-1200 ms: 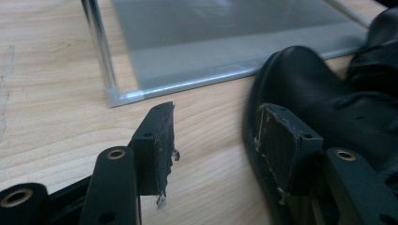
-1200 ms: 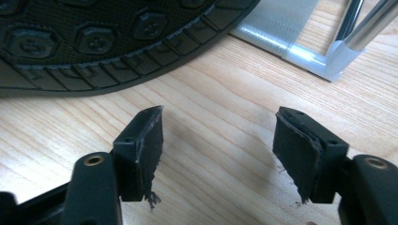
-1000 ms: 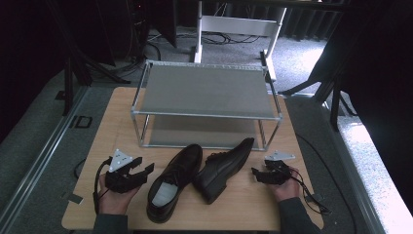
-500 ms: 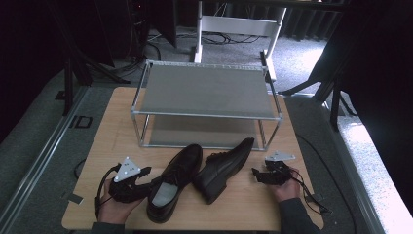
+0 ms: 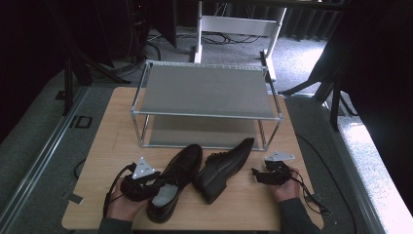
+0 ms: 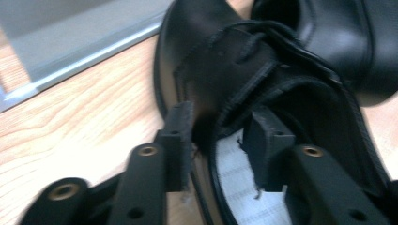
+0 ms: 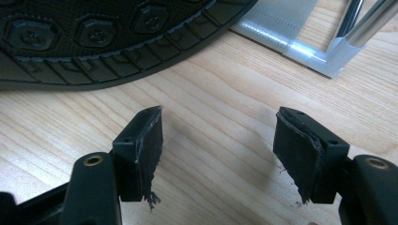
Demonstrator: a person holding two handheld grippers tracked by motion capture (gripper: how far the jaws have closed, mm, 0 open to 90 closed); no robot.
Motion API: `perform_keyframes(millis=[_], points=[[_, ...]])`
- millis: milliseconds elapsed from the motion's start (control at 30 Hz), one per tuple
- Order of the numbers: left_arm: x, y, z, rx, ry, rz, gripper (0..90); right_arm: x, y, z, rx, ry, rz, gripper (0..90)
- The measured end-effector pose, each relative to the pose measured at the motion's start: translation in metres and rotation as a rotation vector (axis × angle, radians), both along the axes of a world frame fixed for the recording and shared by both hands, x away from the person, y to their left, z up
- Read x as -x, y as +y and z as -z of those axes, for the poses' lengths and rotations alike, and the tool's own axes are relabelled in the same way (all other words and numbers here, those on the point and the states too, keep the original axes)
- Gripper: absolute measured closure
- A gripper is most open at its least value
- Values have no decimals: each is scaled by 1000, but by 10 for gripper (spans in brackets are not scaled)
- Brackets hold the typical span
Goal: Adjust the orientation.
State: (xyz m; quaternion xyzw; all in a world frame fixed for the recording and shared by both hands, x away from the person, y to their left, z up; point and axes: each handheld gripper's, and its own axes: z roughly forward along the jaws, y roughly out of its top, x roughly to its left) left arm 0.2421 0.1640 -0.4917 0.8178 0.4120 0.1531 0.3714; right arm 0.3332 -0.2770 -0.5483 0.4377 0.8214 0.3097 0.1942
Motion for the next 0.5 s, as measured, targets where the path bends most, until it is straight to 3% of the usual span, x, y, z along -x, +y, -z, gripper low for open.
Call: perform_keyframes(millis=[133,200,367,500], points=[[2,0,-2,4,-26,-16,764,0,0,-1,0,-1,2,327],[5,0,-3,-10,-69,-60,792,0,0,-1,-1,-4,0,327],[6,4,-2,-9,-101,-140,822,1,0,-2,1,-13,-4,328],[5,9,-1,-22,-124,-234,818,1,1,-2,3,-14,-6,328]])
